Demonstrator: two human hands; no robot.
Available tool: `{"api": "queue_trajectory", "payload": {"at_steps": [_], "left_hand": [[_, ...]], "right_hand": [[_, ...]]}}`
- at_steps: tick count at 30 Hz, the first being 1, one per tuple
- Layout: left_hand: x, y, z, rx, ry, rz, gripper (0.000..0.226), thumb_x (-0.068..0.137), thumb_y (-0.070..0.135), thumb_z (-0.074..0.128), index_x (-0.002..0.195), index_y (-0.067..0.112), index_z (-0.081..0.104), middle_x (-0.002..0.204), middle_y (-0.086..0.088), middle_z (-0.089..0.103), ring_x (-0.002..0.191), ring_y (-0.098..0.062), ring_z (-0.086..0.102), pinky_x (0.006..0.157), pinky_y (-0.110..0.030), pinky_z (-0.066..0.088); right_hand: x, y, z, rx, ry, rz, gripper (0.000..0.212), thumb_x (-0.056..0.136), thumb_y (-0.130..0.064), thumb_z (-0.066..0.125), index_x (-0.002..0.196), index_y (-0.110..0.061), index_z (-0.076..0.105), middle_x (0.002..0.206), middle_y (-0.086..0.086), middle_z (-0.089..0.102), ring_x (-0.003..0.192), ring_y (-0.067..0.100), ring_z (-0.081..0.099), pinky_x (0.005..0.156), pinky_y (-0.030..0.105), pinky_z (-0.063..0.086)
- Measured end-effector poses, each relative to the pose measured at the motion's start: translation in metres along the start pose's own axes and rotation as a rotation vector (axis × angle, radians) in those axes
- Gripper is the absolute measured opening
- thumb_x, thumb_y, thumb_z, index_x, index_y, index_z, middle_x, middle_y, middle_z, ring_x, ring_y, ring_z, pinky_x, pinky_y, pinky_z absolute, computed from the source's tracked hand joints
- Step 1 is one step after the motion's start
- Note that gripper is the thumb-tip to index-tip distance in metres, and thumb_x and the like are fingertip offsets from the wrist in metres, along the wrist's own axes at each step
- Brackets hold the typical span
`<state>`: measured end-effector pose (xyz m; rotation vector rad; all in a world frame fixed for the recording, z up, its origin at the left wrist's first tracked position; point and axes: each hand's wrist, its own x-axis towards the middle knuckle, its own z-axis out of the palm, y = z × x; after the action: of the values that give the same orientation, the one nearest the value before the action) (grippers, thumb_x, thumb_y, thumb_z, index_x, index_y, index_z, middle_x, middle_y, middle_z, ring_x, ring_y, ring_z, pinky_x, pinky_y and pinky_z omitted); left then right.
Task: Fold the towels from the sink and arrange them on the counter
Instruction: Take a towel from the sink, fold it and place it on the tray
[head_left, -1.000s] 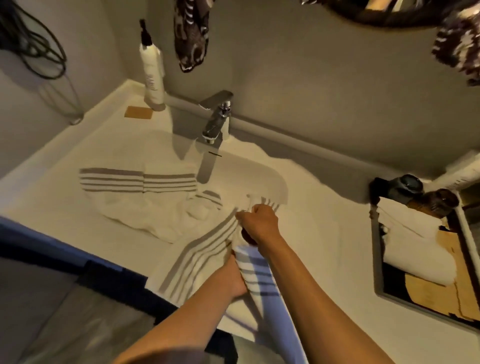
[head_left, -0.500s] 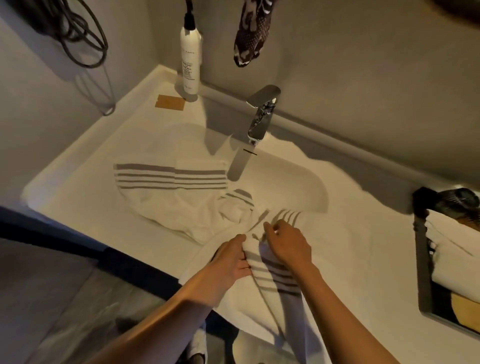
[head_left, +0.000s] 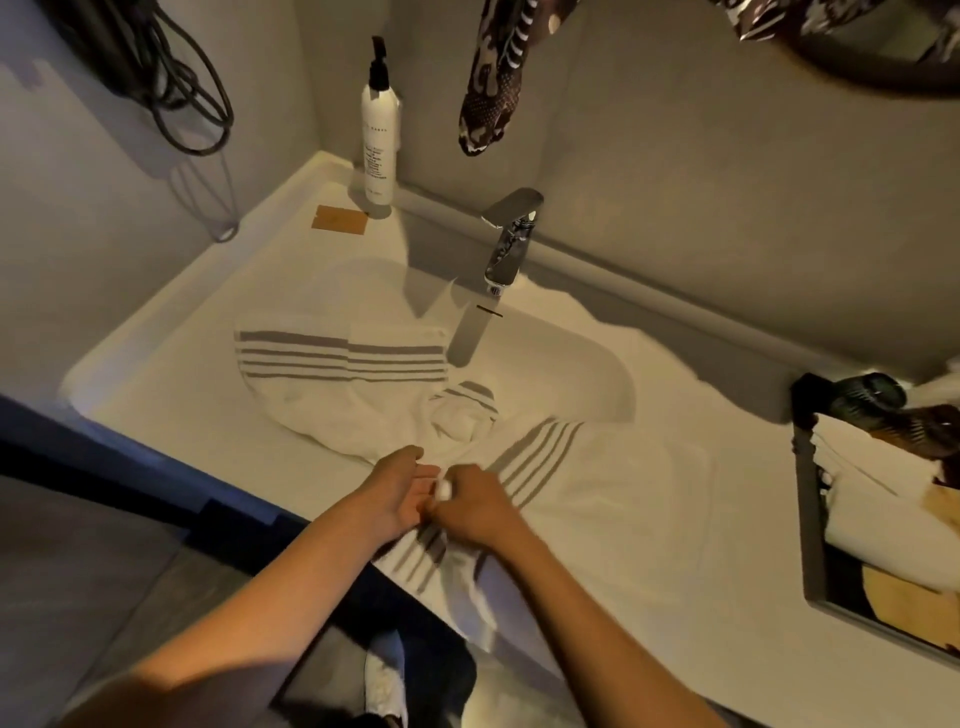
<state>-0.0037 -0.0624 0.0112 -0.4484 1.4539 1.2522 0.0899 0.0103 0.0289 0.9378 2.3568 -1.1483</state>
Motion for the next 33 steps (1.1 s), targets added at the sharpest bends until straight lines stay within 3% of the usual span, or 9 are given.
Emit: {"api": "queue_trajectory", "payload": {"at_steps": [4,7,9,12,16,19,25,29,33], "left_hand": [[0.001,0.005,-0.005,0.479,0.102,0.293,0.028,0.089,0.029,0.055,0.097,0.006,0.066,0.097,-0.014,0.070,0.083,-0.023,0.061,0.070,-0.027,0.045],[-0.003,-0.002,0.002,1.005,0.180,0.586,0.024,0.092,0.024,0.049,0.112,0.018,0.061,0.106,0.000,0.063,0.094,-0.018,0.058,0.069,-0.026,0.041],[0.006,-0.012,0.009,1.256,0.181,0.876,0.030,0.094,0.020,0.047,0.122,0.017,0.059,0.117,-0.004,0.061,0.102,-0.022,0.058,0.078,-0.029,0.044],[0.018,-0.025,0.037,1.427,0.019,1.075,0.035,0.099,0.018,0.042,0.130,0.013,0.059,0.130,-0.011,0.059,0.118,-0.030,0.055,0.098,-0.037,0.044],[0.044,-0.043,0.047,1.773,0.072,1.004,0.038,0.101,0.031,0.036,0.135,0.019,0.052,0.139,-0.006,0.053,0.132,-0.029,0.044,0.111,-0.041,0.031],[0.061,-0.040,0.034,1.607,0.323,1.002,0.023,0.092,0.031,0.059,0.108,0.015,0.064,0.108,-0.004,0.064,0.096,-0.025,0.061,0.084,-0.036,0.049],[0.080,-0.014,0.038,1.459,0.335,0.502,0.076,0.095,0.060,0.036,0.152,0.013,0.021,0.138,-0.010,0.052,0.125,-0.030,0.050,0.104,-0.041,0.039],[0.079,-0.002,0.048,1.365,0.274,0.431,0.073,0.083,0.066,0.051,0.136,0.016,0.047,0.127,-0.003,0.061,0.114,-0.027,0.059,0.091,-0.036,0.048],[0.083,0.007,0.046,1.290,0.180,0.376,0.048,0.087,0.048,0.051,0.123,0.017,0.058,0.124,-0.004,0.061,0.110,-0.027,0.059,0.090,-0.034,0.048]], "right_hand": [[-0.014,0.007,0.037,0.232,-0.093,-0.079,0.017,0.086,-0.018,0.051,0.078,-0.015,0.065,0.083,0.007,0.071,0.079,0.021,0.066,0.081,0.037,0.055],[-0.021,0.028,0.016,0.591,0.134,-0.015,0.023,0.088,-0.007,0.050,0.081,-0.010,0.071,0.078,0.013,0.073,0.070,0.025,0.068,0.077,0.044,0.058],[-0.021,0.053,-0.007,0.351,0.398,-0.039,0.019,0.090,-0.012,0.051,0.085,-0.013,0.069,0.080,0.007,0.072,0.075,0.022,0.066,0.073,0.038,0.054],[-0.011,0.088,-0.038,-0.264,0.447,-0.031,0.020,0.089,-0.023,0.048,0.097,-0.013,0.064,0.095,0.009,0.068,0.090,0.028,0.062,0.073,0.039,0.051],[0.043,0.101,-0.081,-0.423,0.471,-0.058,0.026,0.087,-0.015,0.053,0.111,-0.009,0.060,0.104,0.013,0.064,0.097,0.033,0.058,0.073,0.038,0.049],[0.102,0.109,-0.101,-0.491,0.360,0.078,0.028,0.095,-0.021,0.047,0.118,-0.008,0.056,0.114,0.013,0.062,0.106,0.032,0.055,0.077,0.036,0.043],[0.167,0.121,-0.086,-0.374,0.016,0.367,0.039,0.080,-0.046,0.062,0.105,-0.016,0.059,0.100,-0.001,0.058,0.096,0.026,0.058,0.087,0.039,0.043],[0.177,0.117,-0.099,-0.212,-0.037,0.297,0.032,0.072,-0.031,0.076,0.069,-0.014,0.049,0.077,0.001,0.052,0.077,0.023,0.054,0.057,0.027,0.038],[0.177,0.114,-0.116,0.199,0.004,0.080,0.034,0.076,-0.027,0.082,0.067,-0.015,0.051,0.064,0.000,0.053,0.058,0.016,0.048,0.054,0.027,0.038]]}}
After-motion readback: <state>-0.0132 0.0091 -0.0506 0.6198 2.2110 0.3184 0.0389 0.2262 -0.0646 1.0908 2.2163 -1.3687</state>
